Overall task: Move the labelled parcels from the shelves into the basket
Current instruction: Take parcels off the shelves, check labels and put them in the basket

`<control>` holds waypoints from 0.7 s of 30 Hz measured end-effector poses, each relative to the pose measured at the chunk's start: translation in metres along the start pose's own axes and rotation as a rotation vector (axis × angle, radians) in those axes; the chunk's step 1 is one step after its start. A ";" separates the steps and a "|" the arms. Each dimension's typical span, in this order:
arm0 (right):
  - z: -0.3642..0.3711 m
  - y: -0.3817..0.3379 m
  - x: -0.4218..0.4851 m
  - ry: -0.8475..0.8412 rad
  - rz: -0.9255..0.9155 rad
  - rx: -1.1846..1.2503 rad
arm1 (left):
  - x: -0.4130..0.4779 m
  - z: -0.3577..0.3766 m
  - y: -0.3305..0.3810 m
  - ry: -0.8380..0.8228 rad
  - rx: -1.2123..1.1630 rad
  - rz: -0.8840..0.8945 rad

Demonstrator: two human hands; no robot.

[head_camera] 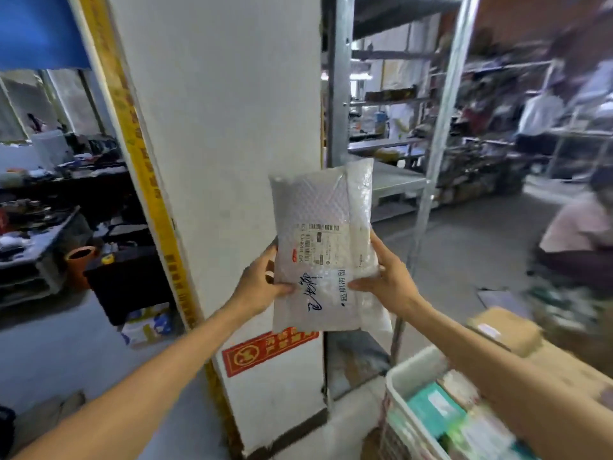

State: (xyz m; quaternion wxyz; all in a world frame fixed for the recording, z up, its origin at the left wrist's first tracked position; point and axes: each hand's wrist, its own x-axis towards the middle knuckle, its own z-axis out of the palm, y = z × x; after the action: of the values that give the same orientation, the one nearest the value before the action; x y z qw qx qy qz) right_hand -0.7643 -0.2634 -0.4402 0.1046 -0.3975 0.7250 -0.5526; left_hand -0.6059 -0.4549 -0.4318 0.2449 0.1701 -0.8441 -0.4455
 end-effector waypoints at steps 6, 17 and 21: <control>-0.092 0.051 -0.064 0.285 0.123 -0.105 | 0.048 0.121 0.021 -0.319 -0.105 0.106; -0.200 0.159 -0.151 0.638 0.441 -0.092 | 0.093 0.337 0.030 -0.769 -0.195 0.168; -0.186 0.224 -0.153 0.695 0.541 -0.041 | 0.107 0.386 -0.004 -0.876 -0.160 0.065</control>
State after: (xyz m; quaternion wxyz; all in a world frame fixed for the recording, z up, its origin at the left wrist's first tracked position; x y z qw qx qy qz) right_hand -0.8759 -0.0077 -0.6137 -0.0124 0.0141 0.8059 -0.5918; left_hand -0.9120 -0.2527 -0.5934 -0.1095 -0.0806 -0.8359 -0.5317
